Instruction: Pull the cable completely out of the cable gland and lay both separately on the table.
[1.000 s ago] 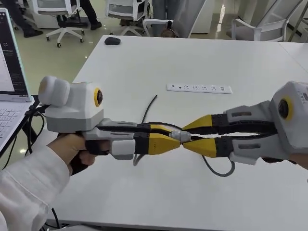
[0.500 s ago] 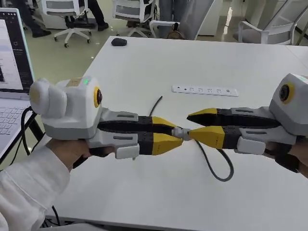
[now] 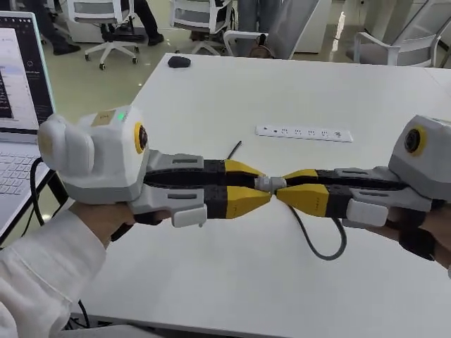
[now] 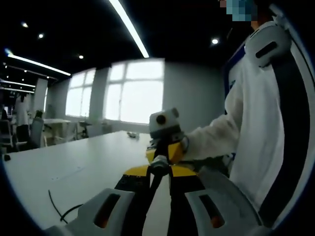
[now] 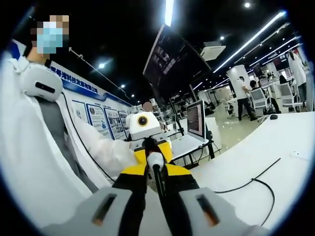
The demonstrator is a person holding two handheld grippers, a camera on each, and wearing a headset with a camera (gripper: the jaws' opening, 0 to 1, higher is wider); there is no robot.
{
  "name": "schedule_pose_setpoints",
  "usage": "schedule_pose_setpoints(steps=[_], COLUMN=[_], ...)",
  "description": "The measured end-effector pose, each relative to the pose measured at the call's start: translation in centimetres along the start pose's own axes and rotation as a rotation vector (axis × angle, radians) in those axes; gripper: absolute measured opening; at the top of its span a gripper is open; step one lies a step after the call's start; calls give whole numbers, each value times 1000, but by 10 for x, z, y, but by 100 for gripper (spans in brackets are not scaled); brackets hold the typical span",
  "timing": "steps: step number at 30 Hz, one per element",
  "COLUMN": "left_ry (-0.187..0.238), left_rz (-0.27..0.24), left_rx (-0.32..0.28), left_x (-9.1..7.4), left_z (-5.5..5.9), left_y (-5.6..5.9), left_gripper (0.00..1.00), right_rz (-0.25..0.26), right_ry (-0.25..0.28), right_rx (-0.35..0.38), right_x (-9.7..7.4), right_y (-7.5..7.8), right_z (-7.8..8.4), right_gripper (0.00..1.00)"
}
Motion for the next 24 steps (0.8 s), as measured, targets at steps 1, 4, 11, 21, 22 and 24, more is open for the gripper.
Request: schedule_pose_setpoints(steps=[1, 4, 11, 21, 22, 24], left_ry=[-5, -22, -23, -33, -33, -20], left_rz=[-2, 1, 0, 28, 30, 44], left_rx=[3, 13, 11, -83, -105, -172], left_x=[1, 2, 3, 1, 1, 1], left_z=[0, 1, 2, 3, 4, 5], left_y=[0, -1, -4, -5, -6, -6], left_gripper=[15, 15, 15, 15, 15, 15], right_rz=[1, 5, 18, 14, 14, 10], right_ry=[-6, -15, -6, -34, -37, -39], right_rx=[3, 4, 18, -178, -191, -235], right_x=[0, -1, -2, 4, 4, 5], right_y=[0, 0, 1, -5, -6, -6], right_z=[0, 2, 2, -1, 0, -1], right_gripper=[12, 12, 12, 10, 10, 10])
Point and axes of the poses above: the centre of the closed fingertips' face, and the gripper's own axes: x roughly forward along the fingers, y roughly to its right, z roughly out of its underside, the point moved 10 cm from there along -x, roughly backward along the fingers, and after that the axes turned 5 degrees about -x, right-handed, at the moved point
